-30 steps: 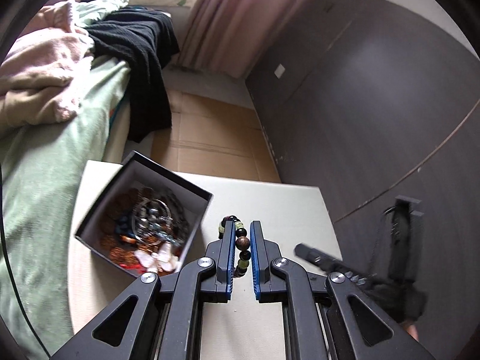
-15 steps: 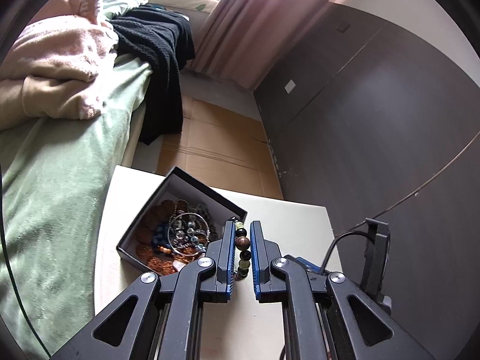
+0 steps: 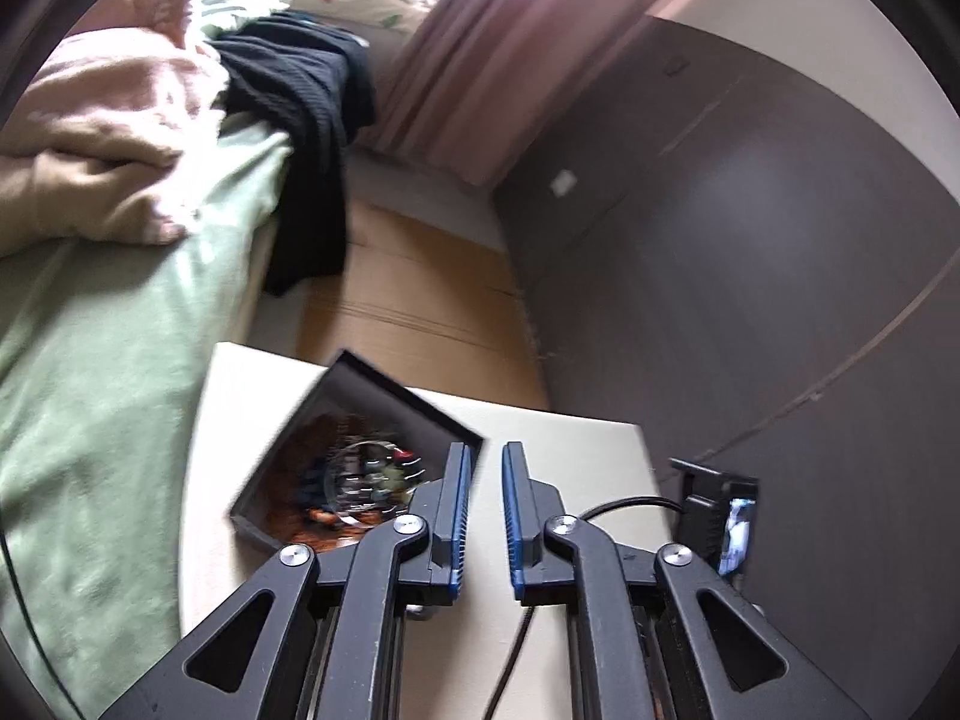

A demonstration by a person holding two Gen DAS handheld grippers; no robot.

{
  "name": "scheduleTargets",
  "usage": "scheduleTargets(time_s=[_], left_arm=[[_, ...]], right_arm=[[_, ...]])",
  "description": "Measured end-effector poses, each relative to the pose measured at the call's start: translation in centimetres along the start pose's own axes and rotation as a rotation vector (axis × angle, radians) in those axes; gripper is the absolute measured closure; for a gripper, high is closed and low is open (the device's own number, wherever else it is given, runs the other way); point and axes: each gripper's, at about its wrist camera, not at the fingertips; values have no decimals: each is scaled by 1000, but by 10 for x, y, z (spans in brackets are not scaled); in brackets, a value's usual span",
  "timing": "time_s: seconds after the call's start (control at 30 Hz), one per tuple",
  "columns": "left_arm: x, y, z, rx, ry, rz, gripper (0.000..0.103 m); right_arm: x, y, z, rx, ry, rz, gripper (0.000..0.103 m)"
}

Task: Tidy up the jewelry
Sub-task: 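Drop the bead bracelet into the box with the left gripper while the right grasps the small silver ring, then open the right gripper over the box to drop the small silver ring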

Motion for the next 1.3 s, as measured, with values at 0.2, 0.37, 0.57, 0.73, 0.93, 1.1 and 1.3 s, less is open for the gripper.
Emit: scheduleTargets(time_s=[0.2, 0.37, 0.57, 0.73, 0.93, 1.1, 1.3], left_arm=[[-2, 0, 2, 3, -81, -17, 31], [-4, -1, 7, 14, -128, -5, 31], [-3, 2, 17, 25, -168, 21, 30], [-2, 5, 30, 23, -186, 58, 30], [-10, 4, 47, -9, -187, 60, 16], [-19, 2, 55, -39, -174, 43, 15], [-20, 2, 54, -36, -165, 42, 15]], right_arm=[[-17, -4, -4, 48, -111, -19, 89], [-37, -6, -9, 114, -267, -35, 89], [-52, -5, 6, 133, -419, -41, 89], [-55, -3, 30, 127, -510, -49, 89], [-49, -5, 50, 153, -580, -38, 89], [-48, -5, 63, 161, -592, -64, 88], [-45, -5, 60, 182, -574, -87, 55]])
Point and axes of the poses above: each gripper's, at about its wrist camera, not at the fingertips, and x roughly the way its jaws point, z to its left, y to its underside, and after that the axes turned 12 degrees about x, right-handed
